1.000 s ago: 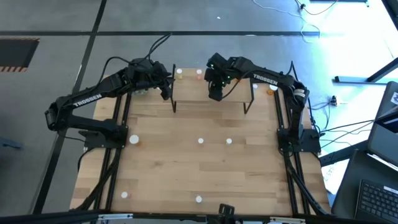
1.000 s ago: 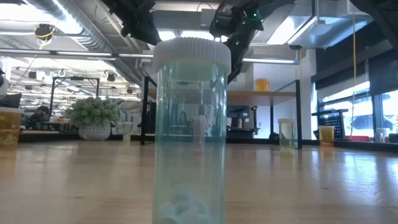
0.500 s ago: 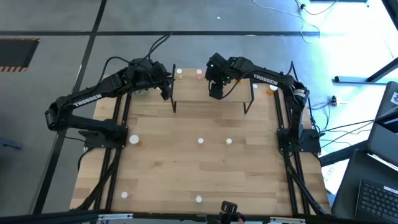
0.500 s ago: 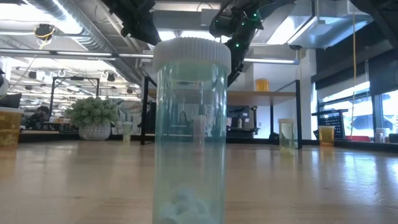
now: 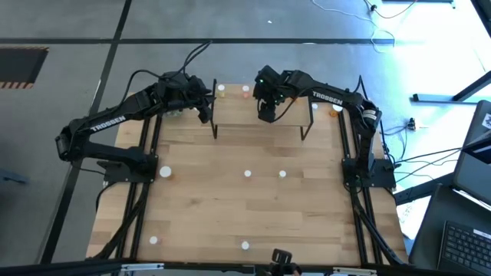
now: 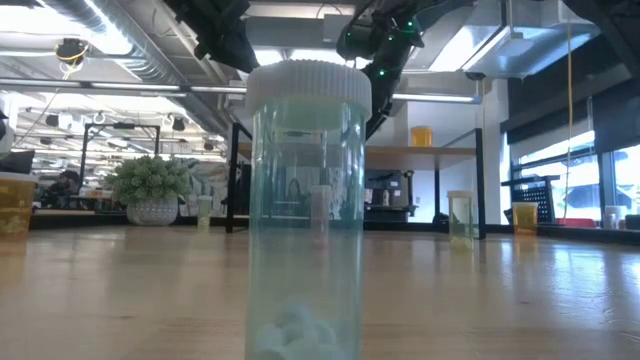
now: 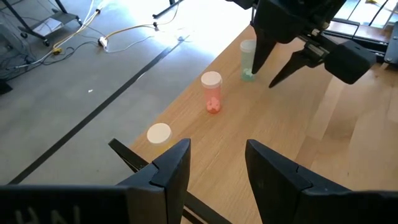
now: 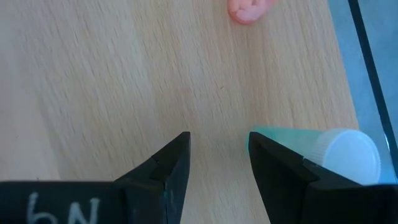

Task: Pick and place medicine bottles onto shelf by color
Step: Adjust the pill bottles on the shelf

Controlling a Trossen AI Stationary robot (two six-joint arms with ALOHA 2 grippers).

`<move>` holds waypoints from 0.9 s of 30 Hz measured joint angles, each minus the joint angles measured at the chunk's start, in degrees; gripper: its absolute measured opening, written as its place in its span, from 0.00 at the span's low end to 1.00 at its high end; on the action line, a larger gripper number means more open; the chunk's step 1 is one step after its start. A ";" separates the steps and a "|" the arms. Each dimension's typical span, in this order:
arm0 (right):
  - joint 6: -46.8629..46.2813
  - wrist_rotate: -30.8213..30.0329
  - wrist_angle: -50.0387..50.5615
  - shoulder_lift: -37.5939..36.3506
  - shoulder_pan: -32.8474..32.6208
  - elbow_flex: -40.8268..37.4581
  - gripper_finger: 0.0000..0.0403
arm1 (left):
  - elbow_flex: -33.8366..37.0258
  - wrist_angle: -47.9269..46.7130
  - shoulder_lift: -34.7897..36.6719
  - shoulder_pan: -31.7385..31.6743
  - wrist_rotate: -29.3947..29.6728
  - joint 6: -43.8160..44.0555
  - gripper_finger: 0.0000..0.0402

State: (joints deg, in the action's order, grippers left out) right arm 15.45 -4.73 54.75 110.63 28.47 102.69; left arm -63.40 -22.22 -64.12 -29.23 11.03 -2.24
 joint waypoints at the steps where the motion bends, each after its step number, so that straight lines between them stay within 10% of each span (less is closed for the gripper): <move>1: -0.11 0.20 0.07 0.00 0.00 0.00 0.41 | 0.00 0.01 0.00 0.00 0.00 0.00 0.37; 27: -0.03 -3.63 0.76 0.00 -0.02 0.00 0.41 | 0.00 0.01 0.00 0.00 0.00 0.02 0.37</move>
State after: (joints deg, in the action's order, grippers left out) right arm 15.42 -8.35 55.51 110.63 28.45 102.69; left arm -63.40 -22.22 -64.12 -29.23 11.03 -2.22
